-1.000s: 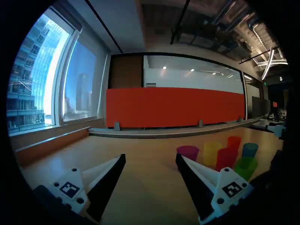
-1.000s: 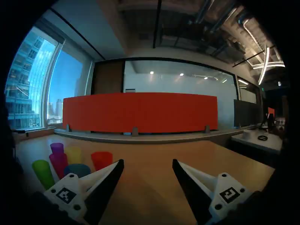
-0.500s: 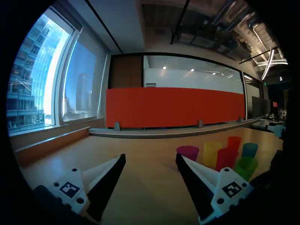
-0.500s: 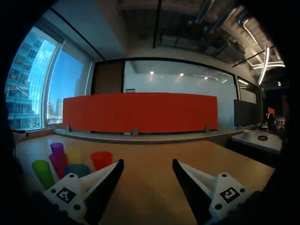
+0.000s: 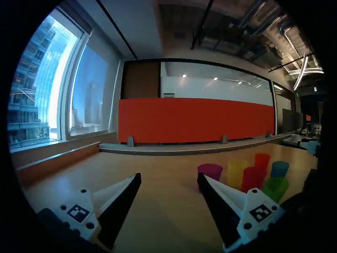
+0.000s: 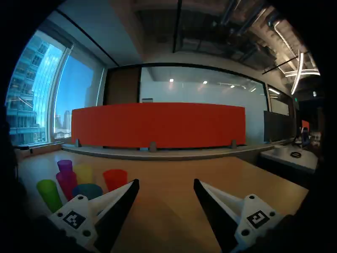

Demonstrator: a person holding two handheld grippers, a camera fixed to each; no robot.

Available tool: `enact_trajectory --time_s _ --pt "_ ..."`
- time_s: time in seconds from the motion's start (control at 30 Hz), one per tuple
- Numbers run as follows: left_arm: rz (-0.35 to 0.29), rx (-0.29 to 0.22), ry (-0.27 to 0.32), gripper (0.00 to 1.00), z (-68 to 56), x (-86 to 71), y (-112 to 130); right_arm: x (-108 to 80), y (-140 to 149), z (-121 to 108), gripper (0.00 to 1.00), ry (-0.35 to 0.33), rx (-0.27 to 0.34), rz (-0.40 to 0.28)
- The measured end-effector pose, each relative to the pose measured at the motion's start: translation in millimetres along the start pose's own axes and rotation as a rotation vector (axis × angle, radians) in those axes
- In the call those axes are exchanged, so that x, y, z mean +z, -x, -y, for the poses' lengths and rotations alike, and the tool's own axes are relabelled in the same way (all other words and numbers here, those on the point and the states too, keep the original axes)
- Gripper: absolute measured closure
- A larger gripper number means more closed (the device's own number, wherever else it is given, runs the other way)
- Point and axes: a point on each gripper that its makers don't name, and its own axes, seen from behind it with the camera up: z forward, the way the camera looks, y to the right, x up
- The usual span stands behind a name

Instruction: Pour water

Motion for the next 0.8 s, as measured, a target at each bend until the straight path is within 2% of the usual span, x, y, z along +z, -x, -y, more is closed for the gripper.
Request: enact_trajectory --time_s 0.2,0.5,0.8 --pt "-0.004 0.002 0.011 0.00 -4.5 3.1 -17.7 0.8 -19.0 5.9 0.00 -0.028 -0.012 -0.007" --pt "0.038 -0.038 0.037 0.00 -8.7 13.0 -46.6 -0.2 -60.7 25.8 0.00 -0.106 -0.030 0.014" --pt "0.043 -0.021 0.070 0.01 -11.2 17.2 -91.8 1.1 -110.1 32.1 0.00 -0.148 -0.001 0.023"
